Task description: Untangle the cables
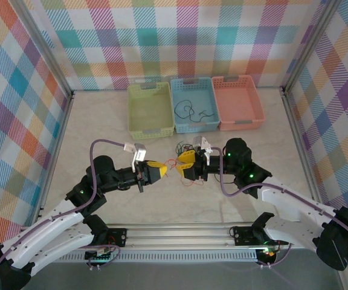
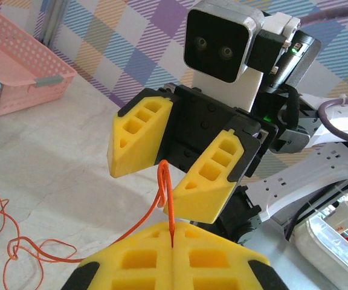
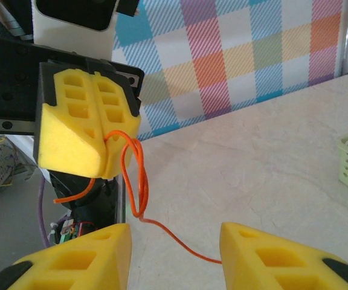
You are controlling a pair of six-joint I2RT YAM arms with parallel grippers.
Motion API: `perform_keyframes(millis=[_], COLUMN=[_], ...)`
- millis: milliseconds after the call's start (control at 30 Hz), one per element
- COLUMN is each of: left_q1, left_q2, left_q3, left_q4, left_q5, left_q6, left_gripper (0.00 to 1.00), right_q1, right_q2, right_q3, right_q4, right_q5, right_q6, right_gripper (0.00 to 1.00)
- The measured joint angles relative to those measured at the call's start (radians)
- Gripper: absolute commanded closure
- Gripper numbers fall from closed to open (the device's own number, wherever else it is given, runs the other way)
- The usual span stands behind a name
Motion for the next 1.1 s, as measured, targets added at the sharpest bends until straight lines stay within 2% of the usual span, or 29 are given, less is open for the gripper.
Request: perform_keyframes(millis=[100, 200, 367, 567, 933, 1100], left_q1=[0.000, 0.000, 0.000, 0.000, 0.000, 0.000], left_q2=[0.000, 0.000, 0.000, -0.001, 0.001, 0.061], left_q3=[0.000, 0.000, 0.000, 0.000, 0.034, 0.088], left_q4=[0.000, 0.000, 0.000, -0.001, -0.079, -0.119], left_q5=[0.007, 0.009, 0.014, 0.013, 0.019, 0.061], left_q6=[-0.004, -0.007, -0.008, -0.008, 0.011, 0.011], left_gripper=[1.00, 1.00, 1.00, 1.00, 1.00, 1.00], right_q1=[0.000, 0.000, 0.000, 0.000, 0.000, 0.000], right_q2=[0.012, 0.024, 0.057, 0.060, 0.052, 0.043], right_q3=[0.002, 0.002, 0.026, 0.040, 0.111, 0.156], right_q4=[0.014, 0.026, 0.047, 0.049, -0.130, -0.257], right_q5=[-0.019, -0.036, -0.063, -0.093, -0.120, -0.141], right_q6=[0.000, 0.001, 0.011, -0.006, -0.198, -0.315], right_gripper=[0.54, 0.58, 0.81, 0.99, 1.00, 1.00])
